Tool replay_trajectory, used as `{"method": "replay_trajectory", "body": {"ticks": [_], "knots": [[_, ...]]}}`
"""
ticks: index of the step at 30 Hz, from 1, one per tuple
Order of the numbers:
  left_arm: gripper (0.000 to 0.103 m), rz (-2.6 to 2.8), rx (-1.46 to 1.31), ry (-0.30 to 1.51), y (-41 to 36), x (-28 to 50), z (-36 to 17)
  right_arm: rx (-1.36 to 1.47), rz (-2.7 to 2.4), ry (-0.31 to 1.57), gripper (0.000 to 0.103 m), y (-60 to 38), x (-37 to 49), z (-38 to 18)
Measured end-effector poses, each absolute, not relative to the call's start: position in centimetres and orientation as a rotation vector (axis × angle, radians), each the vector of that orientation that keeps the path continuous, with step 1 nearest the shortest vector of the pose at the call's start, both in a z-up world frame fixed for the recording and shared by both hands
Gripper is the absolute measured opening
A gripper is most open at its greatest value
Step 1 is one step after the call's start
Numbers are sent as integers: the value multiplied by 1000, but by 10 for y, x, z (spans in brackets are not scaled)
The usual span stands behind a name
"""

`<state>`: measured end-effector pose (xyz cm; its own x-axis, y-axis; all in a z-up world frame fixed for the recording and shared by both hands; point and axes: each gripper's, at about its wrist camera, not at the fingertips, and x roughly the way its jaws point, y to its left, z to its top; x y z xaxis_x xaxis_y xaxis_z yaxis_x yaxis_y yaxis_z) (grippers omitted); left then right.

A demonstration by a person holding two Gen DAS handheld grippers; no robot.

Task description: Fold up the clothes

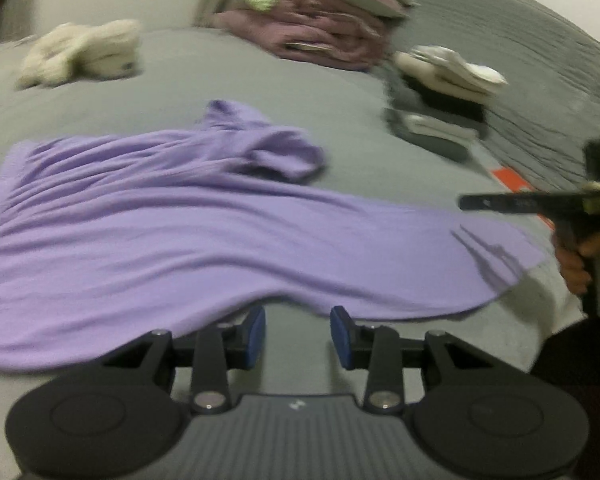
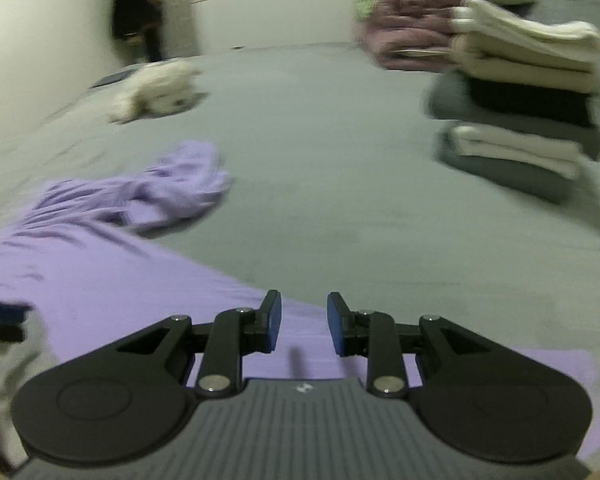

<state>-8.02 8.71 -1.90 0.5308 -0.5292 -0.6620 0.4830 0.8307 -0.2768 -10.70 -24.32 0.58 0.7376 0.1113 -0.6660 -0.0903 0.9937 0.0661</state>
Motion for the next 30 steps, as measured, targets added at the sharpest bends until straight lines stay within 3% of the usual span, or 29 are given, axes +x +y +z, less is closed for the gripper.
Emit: {"method": "replay_trajectory", "body": {"ticks": [14, 23, 27, 29, 30], "knots": [[36, -259, -206, 807, 193, -93, -16, -143, 620, 794, 30, -121, -113, 0], [33, -66, -343, 784, 227, -83, -20, -228, 666, 822, 30, -112, -116, -10], [24, -8, -366, 768, 229, -77, -23, -278, 645, 829, 30, -106, -116, -18], [16, 20, -375, 760, 229, -75, -25, -322, 625, 821, 22, -104, -117, -22], [7, 33, -380, 758, 231, -74, -26, -333, 626, 816, 15, -103, -117, -23]]}}
